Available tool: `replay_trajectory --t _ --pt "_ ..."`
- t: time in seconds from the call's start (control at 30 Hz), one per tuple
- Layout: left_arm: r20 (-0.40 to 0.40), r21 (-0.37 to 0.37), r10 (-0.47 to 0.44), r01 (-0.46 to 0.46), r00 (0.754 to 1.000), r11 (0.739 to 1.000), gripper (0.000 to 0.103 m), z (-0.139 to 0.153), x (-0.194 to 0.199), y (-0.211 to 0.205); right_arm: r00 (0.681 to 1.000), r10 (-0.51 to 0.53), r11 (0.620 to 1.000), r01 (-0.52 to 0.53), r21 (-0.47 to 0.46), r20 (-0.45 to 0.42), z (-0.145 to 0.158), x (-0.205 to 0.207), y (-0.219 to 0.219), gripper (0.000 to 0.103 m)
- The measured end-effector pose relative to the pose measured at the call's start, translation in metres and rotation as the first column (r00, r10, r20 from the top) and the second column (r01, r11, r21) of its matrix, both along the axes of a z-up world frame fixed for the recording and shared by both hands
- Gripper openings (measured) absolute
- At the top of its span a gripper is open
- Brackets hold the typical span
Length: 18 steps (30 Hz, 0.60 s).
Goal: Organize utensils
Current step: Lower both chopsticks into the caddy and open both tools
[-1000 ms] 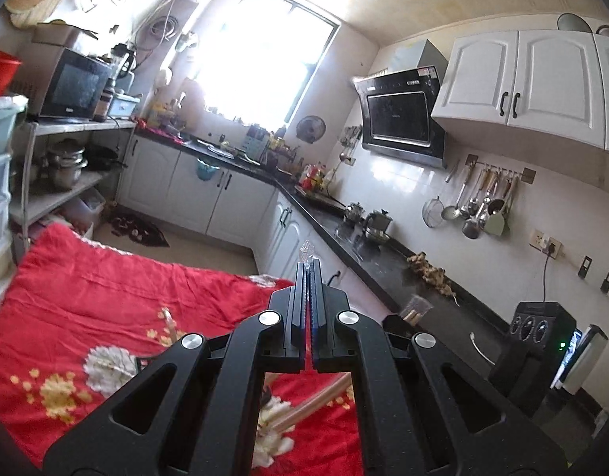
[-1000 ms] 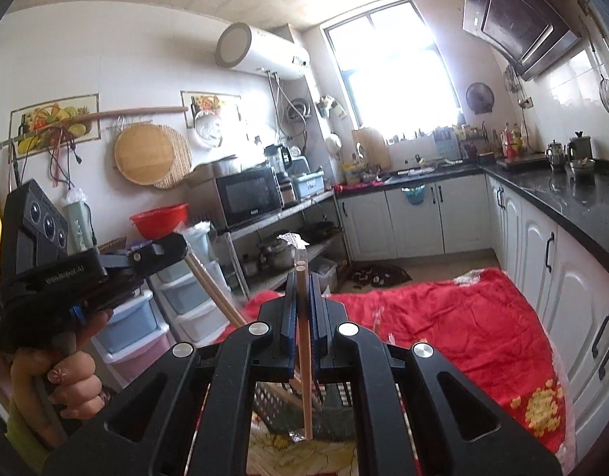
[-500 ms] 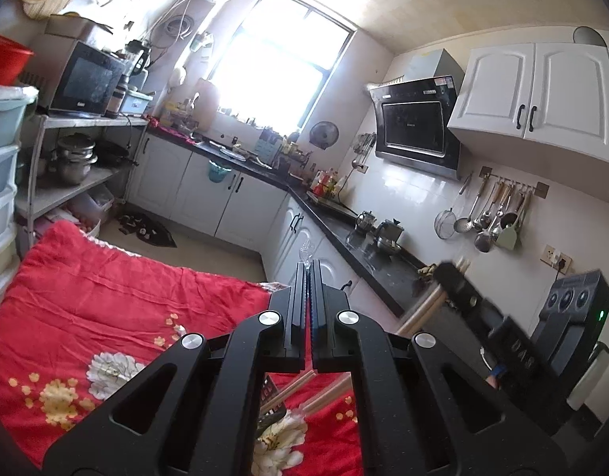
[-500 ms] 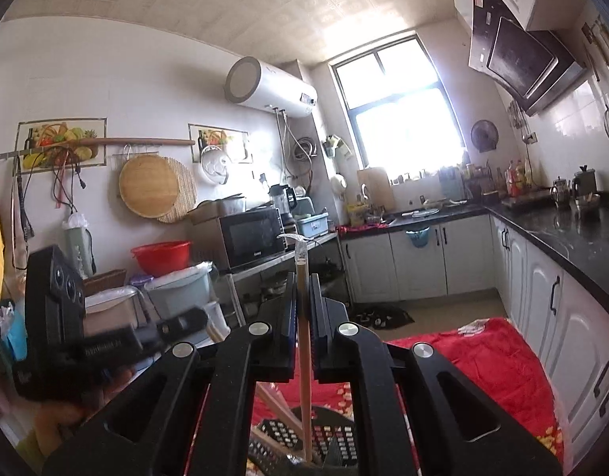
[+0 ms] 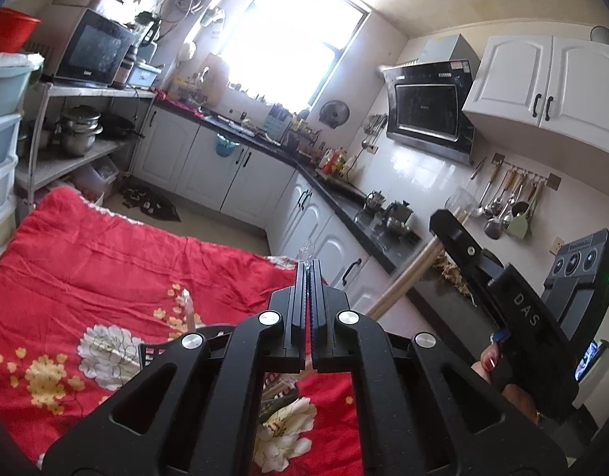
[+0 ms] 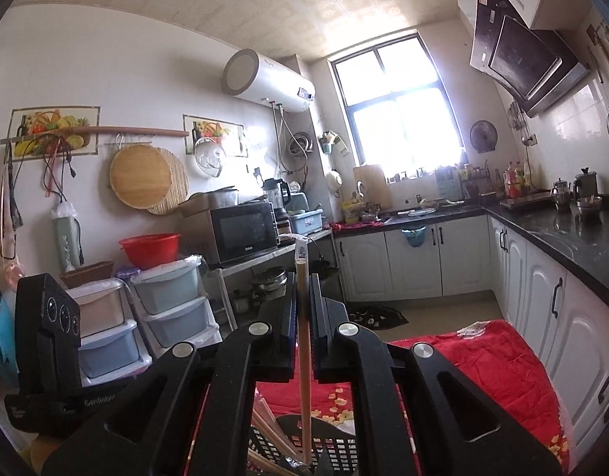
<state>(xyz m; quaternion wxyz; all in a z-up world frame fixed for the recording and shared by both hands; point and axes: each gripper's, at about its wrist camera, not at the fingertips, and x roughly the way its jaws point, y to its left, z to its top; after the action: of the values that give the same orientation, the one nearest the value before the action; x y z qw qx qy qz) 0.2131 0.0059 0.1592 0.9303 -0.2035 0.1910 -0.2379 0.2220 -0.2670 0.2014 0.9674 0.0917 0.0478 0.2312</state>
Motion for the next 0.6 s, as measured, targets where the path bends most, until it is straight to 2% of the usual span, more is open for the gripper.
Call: replay_trajectory --t 0.4,0.6 --pt "-0.064 0.011 -0.008 0.009 0.998 1.0 0.0 -0.031 0.007 -0.001 0.998 -0.025 1.0 0.025 -0.006 -0.062 -0.04 0.021 0.006 0.006" --pt "-0.067 0.027 -0.006 0.008 0.998 1.0 0.0 -0.04 0.005 -0.004 0.995 -0.038 0.999 0.035 -0.029 -0.097 -0.059 0.031 0.012 0.006"
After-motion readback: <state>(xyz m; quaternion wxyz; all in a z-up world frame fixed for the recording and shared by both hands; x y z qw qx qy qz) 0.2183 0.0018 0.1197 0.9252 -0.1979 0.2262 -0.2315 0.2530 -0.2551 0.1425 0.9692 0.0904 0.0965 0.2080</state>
